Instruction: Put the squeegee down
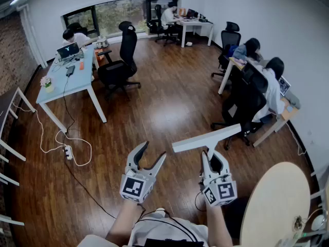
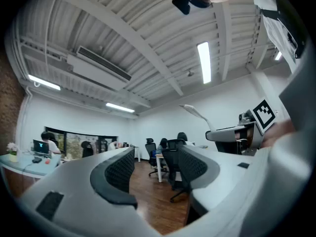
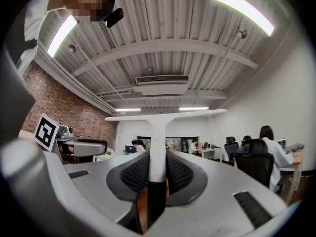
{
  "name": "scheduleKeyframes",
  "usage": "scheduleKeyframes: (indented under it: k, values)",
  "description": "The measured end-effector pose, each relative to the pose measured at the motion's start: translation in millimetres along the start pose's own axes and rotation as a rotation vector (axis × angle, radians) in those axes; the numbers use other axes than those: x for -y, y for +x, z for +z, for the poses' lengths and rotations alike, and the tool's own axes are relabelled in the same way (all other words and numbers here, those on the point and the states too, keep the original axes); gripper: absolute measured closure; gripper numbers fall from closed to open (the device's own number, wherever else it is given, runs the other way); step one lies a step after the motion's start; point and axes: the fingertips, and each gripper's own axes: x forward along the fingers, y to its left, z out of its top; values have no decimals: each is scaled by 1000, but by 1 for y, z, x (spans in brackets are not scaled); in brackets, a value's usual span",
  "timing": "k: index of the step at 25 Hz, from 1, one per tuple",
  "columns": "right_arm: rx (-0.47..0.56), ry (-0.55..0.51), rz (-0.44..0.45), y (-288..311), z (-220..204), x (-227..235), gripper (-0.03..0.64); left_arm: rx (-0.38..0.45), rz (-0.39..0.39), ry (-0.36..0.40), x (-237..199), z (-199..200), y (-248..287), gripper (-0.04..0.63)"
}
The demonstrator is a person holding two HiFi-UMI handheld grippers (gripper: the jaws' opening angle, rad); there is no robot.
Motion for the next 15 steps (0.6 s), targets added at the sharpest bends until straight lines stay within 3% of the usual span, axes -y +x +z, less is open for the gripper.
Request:
scheduleKeyframes:
  k: [5, 10, 15]
  values:
    - [-23, 40, 160, 77, -12, -110, 522, -1, 132, 5, -106, -5, -69, 327]
    - [-17, 35, 407, 150, -13, -218, 522, 6, 383, -15, -191, -7, -148, 327]
    - [-6, 54, 629, 200, -22, -311, 522, 13, 620, 2, -249, -4, -219, 327]
